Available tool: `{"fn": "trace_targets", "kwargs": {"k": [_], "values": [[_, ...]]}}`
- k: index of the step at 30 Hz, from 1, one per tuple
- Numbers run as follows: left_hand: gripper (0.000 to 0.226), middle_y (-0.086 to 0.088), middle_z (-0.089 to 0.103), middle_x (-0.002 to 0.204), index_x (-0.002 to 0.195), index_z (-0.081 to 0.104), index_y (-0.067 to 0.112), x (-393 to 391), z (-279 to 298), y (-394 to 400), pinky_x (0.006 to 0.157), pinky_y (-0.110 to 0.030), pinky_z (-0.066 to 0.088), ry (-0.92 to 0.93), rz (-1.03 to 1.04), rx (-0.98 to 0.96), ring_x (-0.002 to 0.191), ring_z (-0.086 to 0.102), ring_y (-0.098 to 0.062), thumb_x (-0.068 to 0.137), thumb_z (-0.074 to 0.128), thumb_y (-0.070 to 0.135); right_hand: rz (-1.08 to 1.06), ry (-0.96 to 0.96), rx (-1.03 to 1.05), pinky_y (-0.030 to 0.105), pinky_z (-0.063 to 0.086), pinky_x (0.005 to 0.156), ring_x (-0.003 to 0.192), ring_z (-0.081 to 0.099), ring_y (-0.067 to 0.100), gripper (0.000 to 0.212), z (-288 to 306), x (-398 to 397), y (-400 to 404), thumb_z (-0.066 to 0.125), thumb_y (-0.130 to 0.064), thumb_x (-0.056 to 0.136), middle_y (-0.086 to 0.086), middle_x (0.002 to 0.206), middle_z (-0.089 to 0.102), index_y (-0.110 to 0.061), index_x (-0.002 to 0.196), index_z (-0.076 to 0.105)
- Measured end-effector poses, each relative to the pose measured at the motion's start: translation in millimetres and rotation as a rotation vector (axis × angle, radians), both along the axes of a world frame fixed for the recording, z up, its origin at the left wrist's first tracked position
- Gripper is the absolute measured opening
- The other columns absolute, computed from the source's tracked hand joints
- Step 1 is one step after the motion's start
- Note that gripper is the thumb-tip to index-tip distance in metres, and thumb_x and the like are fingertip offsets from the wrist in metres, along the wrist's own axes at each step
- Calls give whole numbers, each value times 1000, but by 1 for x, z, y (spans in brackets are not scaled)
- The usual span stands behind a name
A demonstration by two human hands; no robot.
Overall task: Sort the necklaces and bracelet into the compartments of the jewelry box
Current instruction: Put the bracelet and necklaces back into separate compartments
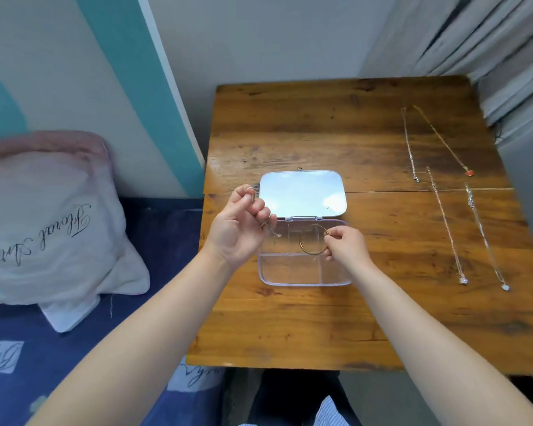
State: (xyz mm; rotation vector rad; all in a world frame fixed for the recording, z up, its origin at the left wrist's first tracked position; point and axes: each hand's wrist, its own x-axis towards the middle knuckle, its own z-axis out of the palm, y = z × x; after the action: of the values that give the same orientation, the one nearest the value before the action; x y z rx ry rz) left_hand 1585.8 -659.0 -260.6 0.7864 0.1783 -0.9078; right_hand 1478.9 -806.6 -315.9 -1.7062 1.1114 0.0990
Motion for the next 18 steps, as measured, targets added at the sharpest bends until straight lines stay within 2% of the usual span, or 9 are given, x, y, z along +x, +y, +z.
{"fn": "trace_targets", "kwargs": {"k": [2,9,13,14,15,16,18], "values": [[38,6,47,46,69,50,21,8,-7,0,64,-24,37,-22,-26,23,43,46,-9,98,28,9,-22,22,8,21,43,53,46,49,13,23,-9,6,-2,43,-1,90,2,54,52,3,107,58],[38,9,51,43,72,48,17,13,-34,-12,64,-24,38,-170,-149,197,42,49,-5,98,25,1,-27,44,-6,24,46,56,49,51,12,21,-29,11,-4,45,-2,90,1,57,53,1,106,59],[39,8,51,49,71,49,16,11,-43,-16,63,-18,44,-249,-185,279,50,48,-4,96,28,-4,-14,48,-34,17,47,49,49,51,11,22,-34,9,-6,44,-1,90,0,56,52,2,107,58],[37,5,51,56,72,51,15,10,-45,-16,61,-13,44,-347,-235,368,54,49,-5,95,31,-5,-3,48,-59,14,47,45,49,51,11,22,-35,8,-6,45,-1,90,0,56,52,2,107,58],[32,0,51,64,75,54,13,9,-48,-17,59,-11,43,-520,-322,514,60,50,-7,94,35,-6,13,45,-91,13,47,44,48,51,10,22,-35,9,-5,45,-1,89,0,55,53,2,107,58],[26,-5,52,73,80,59,9,7,-52,-17,60,-13,40,-747,-430,696,69,51,-12,92,41,-5,35,40,-126,17,49,49,48,52,11,22,-35,9,-5,46,-1,89,1,56,55,2,107,58],[17,-14,58,95,92,66,1,3,-63,-14,75,-22,37,-1184,-595,1000,93,51,-23,89,49,0,82,31,-183,33,55,67,53,58,19,23,-35,10,-3,48,-1,88,11,65,64,3,107,59]]}}
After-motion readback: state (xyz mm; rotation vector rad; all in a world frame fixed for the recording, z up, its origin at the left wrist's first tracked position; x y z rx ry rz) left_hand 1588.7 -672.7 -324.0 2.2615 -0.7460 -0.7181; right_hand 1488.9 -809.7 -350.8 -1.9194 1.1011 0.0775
